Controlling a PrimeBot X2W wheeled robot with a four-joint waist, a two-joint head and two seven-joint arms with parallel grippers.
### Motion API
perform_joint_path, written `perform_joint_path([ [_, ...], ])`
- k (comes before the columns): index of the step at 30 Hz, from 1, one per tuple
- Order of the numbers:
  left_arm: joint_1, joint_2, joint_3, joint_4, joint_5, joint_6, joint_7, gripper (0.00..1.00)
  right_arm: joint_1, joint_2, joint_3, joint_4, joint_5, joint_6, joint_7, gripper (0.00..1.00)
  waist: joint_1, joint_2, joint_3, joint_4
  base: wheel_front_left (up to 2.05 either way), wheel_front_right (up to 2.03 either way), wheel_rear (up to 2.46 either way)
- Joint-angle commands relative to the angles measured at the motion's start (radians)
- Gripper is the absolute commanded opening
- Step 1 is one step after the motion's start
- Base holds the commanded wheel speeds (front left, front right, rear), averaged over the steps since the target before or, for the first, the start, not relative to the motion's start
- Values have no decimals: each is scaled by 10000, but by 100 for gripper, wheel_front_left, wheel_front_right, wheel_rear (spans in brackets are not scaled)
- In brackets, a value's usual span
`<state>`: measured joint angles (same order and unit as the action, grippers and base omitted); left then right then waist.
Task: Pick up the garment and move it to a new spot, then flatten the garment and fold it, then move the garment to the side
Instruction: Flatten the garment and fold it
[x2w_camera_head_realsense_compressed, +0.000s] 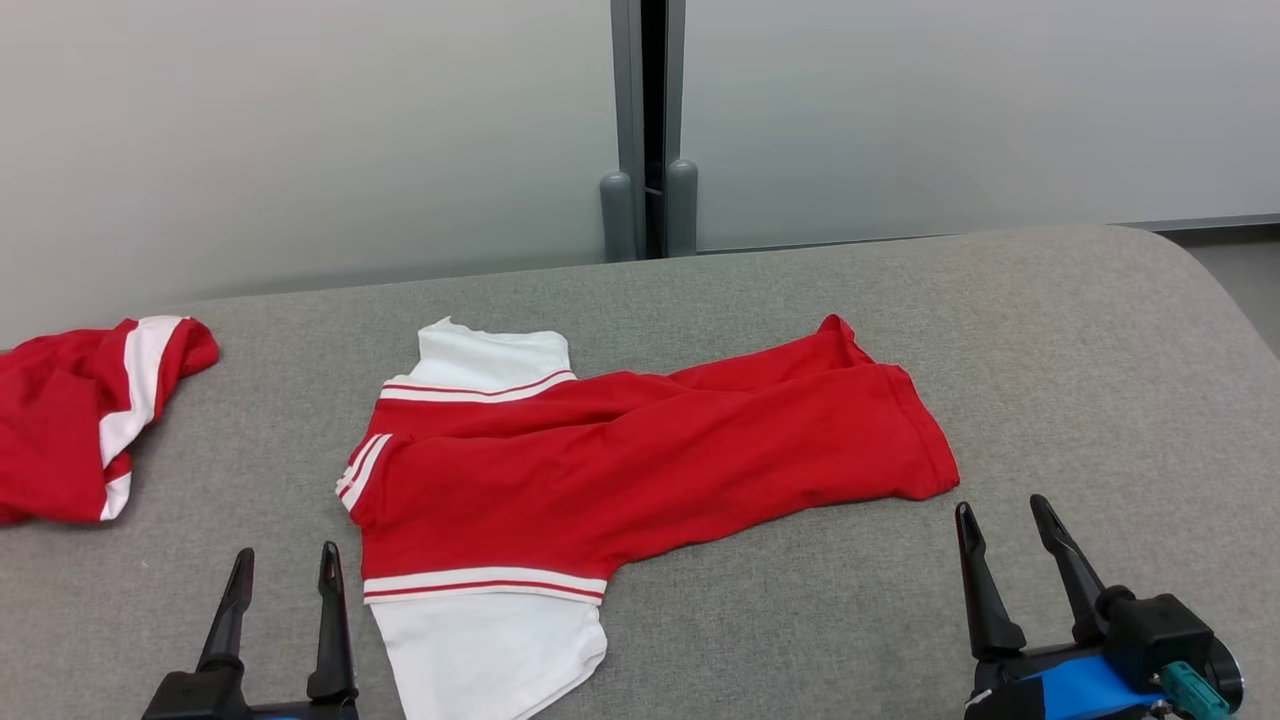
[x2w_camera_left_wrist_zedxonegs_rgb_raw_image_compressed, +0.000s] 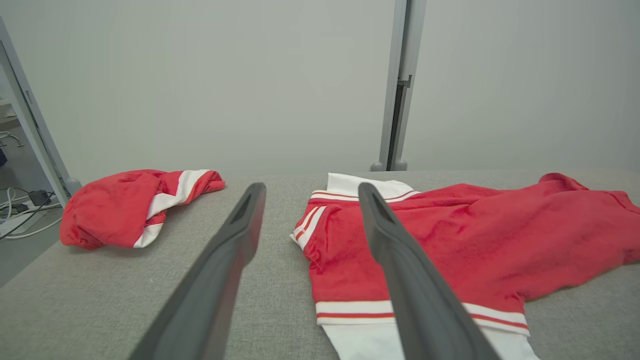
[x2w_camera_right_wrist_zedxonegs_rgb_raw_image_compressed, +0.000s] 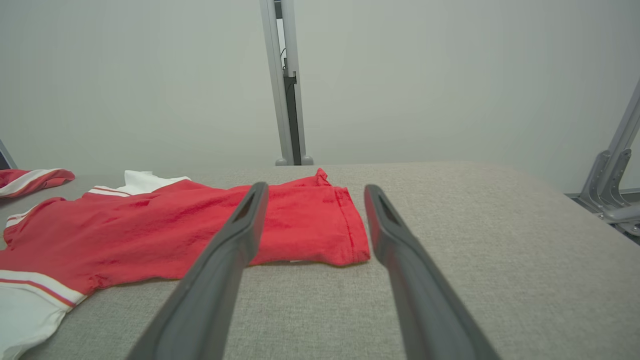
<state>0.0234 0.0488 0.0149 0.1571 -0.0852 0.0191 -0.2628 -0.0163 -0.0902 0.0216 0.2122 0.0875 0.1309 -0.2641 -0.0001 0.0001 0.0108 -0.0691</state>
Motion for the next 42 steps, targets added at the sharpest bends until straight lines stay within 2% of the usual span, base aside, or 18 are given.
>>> perform_joint_path([
  [1,100,33,11,-23,40,25,-29,100,148,54,-29,23,-48,-3,-2,100,1,-1,-6,24,0,0,0],
  [8,99,32,-225,117,-92,-55,-29,100,-57,122,-94,129,-71,-3,-2,100,1,-1,8,103,0,0,0],
  [13,65,37,-595,519,-320,-96,-29,100,-520,40,-417,633,-303,-3,-2,100,1,-1,173,160,0,0,0],
  [25,-114,35,-1805,1947,-486,-396,-29,100,-2222,-471,-1225,2726,-680,-3,-2,100,1,-1,999,566,0,0,0],
  [34,-123,32,-2393,2577,-589,-461,-29,100,-3357,-729,-1307,4222,-767,-3,-2,100,1,-1,1642,833,0,0,0],
  [42,-242,29,-2902,3024,-726,-705,31,100,-4123,-890,-1279,5492,-736,-3,-4,100,1,-1,2025,990,0,0,0],
])
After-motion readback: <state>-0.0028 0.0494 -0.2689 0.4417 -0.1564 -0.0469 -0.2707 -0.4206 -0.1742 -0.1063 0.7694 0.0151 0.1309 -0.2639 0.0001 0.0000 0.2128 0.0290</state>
